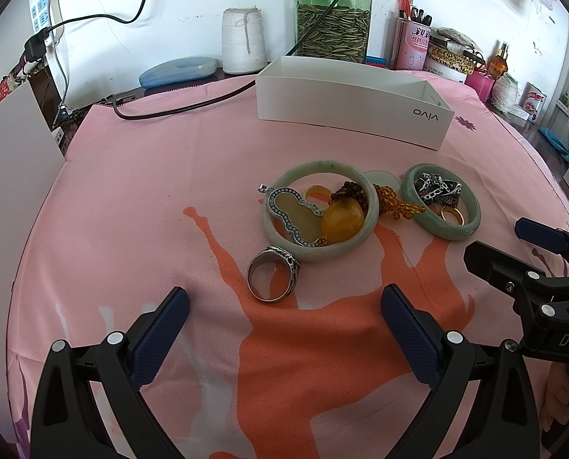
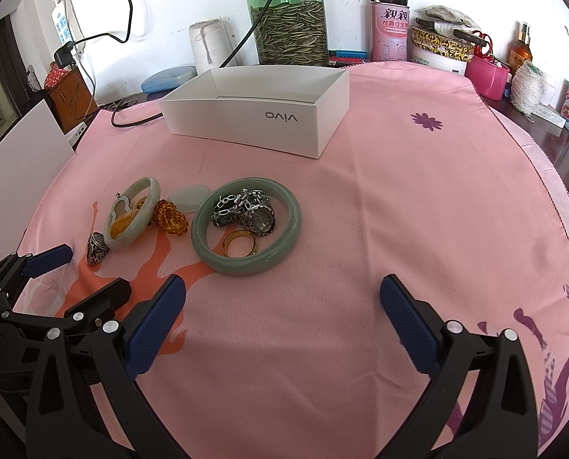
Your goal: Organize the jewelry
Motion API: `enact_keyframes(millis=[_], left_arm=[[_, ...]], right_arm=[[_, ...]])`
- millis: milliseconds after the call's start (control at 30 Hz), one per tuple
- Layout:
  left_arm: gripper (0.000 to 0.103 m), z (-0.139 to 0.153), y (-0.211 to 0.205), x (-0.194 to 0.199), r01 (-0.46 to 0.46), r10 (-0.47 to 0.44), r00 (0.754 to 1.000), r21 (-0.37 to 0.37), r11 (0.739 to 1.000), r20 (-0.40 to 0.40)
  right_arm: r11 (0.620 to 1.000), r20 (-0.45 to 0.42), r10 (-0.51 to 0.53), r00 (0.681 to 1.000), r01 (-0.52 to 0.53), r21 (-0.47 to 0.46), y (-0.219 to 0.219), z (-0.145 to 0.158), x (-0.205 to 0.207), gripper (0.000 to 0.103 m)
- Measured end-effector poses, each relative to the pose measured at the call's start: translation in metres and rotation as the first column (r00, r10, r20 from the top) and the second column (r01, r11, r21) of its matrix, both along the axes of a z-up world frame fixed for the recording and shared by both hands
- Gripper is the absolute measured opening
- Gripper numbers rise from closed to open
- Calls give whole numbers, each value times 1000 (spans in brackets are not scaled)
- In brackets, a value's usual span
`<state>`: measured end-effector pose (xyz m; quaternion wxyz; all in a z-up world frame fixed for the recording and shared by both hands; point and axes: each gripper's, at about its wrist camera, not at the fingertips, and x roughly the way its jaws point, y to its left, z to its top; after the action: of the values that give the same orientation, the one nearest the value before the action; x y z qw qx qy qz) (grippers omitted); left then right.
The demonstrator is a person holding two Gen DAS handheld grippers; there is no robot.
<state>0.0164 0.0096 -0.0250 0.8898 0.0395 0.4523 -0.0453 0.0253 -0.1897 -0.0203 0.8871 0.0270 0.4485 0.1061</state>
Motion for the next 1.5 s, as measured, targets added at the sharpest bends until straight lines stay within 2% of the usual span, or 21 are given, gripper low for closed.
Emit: enact_keyframes(millis=[800, 967, 1067, 1167, 1200, 1300, 1367, 1433, 1500], left_arm=[[99, 1, -2, 0, 20, -20, 1000, -6, 1000, -3], [98, 3, -2, 2, 44, -44, 999, -8, 999, -19], [98, 10, 2, 2, 42, -42, 999, -42, 998, 19], [98, 18, -1, 7, 38, -35, 996, -31, 999, 87], [98, 15, -5, 13, 47, -46, 996, -15, 999, 82], [98, 3, -9, 25, 69, -69, 998, -4, 998, -9], [98, 5, -6, 26, 52, -52, 999, -3, 999, 6], [99, 7, -1, 28, 15, -16, 999, 34, 999, 30], [99, 8, 12, 35, -74, 72, 996, 59, 995, 44]], right_arm=[[1000, -1, 5, 1000, -5, 1, -2, 1, 1, 97], [999, -9, 27, 1000, -27, -35, 1, 1, 2, 97], [999, 11, 19, 1000, -19, -44, -2, 6, 2, 97], [999, 35, -3, 999, 5, -37, -9, 12, 3, 97], [999, 39, -16, 999, 17, -31, -12, 13, 4, 97], [999, 29, -35, 999, 35, 4, -20, 14, 6, 97], [999, 18, -38, 999, 38, 24, -22, 13, 8, 97], [999, 14, -38, 999, 38, 22, -21, 12, 8, 97], [999, 9, -32, 999, 32, 9, -18, 9, 9, 97]])
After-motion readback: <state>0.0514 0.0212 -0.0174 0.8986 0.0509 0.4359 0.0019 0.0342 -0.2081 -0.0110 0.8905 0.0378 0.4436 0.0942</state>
